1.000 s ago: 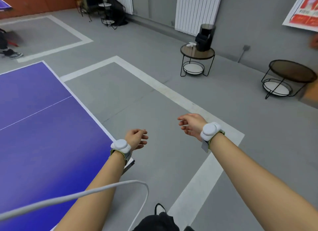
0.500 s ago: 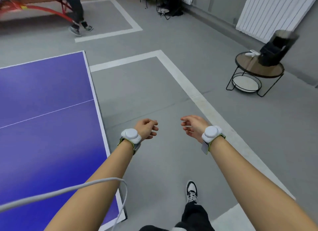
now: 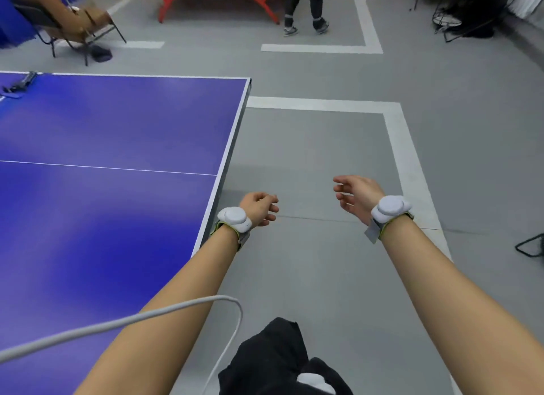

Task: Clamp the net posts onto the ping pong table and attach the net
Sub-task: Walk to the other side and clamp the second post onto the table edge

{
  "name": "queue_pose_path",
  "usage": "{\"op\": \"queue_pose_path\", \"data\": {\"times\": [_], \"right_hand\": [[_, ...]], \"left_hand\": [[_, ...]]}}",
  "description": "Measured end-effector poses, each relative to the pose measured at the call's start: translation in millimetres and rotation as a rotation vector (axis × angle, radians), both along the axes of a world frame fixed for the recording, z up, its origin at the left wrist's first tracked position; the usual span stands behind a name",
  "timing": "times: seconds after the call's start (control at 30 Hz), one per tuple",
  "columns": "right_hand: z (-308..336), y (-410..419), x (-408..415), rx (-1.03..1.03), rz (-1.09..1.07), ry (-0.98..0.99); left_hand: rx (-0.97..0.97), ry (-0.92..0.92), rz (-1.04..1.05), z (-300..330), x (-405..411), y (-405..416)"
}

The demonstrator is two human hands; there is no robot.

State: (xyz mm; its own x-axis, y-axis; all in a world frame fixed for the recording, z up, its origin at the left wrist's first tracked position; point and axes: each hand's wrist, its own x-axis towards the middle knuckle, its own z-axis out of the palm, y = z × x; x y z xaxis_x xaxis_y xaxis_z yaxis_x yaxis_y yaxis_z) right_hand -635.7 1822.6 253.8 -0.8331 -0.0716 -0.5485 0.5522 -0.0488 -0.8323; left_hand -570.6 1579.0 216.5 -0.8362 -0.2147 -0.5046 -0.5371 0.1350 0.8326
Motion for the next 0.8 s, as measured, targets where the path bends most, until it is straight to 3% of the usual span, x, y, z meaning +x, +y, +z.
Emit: {"op": "queue_pose_path", "data": {"times": [0.2,0.43,0.8], "right_hand": [[-27.4,-46.3,-153.6,0.048,0.127,0.001],[-8.2,-110.3,-326.0,0.042,0.173,0.025],[-28.9,-136.4,-613.7,0.000,0.191,0.012]], "left_hand": [[0.014,0.006,0.096,-21.4,-137.5,-37.0],[-0.016,0.011,0.109,0.8,-308.3,-86.1],[-0.040,0.002,0.123,-12.4,-580.2,-116.5]]}}
